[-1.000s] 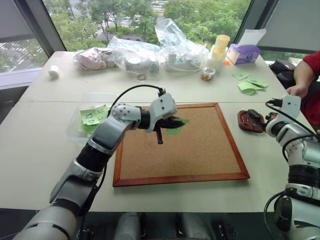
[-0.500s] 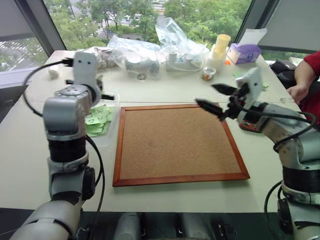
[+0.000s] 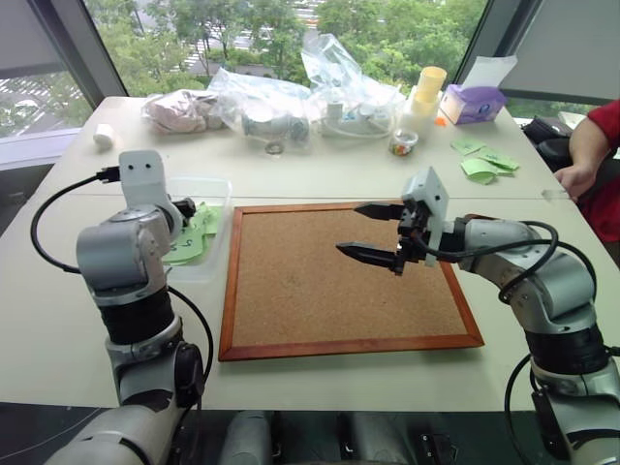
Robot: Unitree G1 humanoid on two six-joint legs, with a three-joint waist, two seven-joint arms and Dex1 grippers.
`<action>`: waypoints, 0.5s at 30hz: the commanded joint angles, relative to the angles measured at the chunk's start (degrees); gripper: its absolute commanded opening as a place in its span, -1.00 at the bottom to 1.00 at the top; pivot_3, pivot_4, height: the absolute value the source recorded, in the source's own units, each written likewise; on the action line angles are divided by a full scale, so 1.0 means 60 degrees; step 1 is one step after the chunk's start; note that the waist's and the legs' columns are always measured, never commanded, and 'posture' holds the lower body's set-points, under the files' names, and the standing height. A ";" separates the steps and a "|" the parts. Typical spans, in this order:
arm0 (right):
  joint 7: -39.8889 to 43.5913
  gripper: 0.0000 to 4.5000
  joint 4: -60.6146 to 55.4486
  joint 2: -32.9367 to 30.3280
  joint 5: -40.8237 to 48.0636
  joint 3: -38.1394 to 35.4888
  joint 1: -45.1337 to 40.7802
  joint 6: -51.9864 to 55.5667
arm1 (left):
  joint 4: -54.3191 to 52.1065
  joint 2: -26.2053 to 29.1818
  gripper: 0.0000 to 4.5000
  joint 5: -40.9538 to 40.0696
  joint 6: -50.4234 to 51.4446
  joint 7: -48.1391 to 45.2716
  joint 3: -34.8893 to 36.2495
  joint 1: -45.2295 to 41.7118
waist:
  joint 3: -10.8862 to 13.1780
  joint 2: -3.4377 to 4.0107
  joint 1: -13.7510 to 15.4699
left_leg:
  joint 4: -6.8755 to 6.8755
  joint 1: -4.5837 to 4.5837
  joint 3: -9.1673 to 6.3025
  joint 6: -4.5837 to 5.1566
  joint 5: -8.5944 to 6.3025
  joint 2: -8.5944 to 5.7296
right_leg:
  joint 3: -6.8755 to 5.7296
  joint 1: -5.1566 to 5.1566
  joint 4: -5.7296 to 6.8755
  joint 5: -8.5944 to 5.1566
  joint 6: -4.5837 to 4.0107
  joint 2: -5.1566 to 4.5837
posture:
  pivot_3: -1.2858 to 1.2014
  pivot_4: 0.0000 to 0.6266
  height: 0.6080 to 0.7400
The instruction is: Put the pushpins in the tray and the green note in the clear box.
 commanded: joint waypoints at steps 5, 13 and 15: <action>-0.0226 1.00 -0.0296 -0.0113 0.0381 -0.0799 -0.0066 0.0170 | -0.0943 0.0226 0.97 -0.0560 -0.0884 -0.0499 0.0683 -0.0268 | 0.0002 -0.0004 -0.0001 | 0.0000 -0.0002 0.0001 0.0000 0.0000 0.0000 | 0.0000 -0.0003 0.0000 0.0000 0.0000 -0.0003 | 0.03 -0.52 0.93; -0.0550 1.00 -0.0281 -0.0780 0.1208 -0.2471 0.0314 0.1071 | -0.0658 0.2428 0.97 -0.2118 -0.1152 -0.2705 0.0154 -0.0952 | 0.0007 -0.0014 0.0028 | -0.0002 -0.0001 0.0005 -0.0002 0.0000 0.0000 | -0.0004 -0.0003 0.0001 0.0000 -0.0002 -0.0008 | 0.03 -0.52 0.93; -0.0585 1.00 -0.0267 -0.1053 0.1233 -0.2703 0.0525 0.1191 | -0.0845 0.2777 0.97 -0.2846 -0.0796 -0.3496 -0.0132 -0.1104 | 0.0007 -0.0016 0.0029 | -0.0002 -0.0004 0.0004 -0.0001 -0.0001 -0.0006 | -0.0005 -0.0003 -0.0001 0.0000 -0.0002 -0.0014 | 0.03 -0.52 0.93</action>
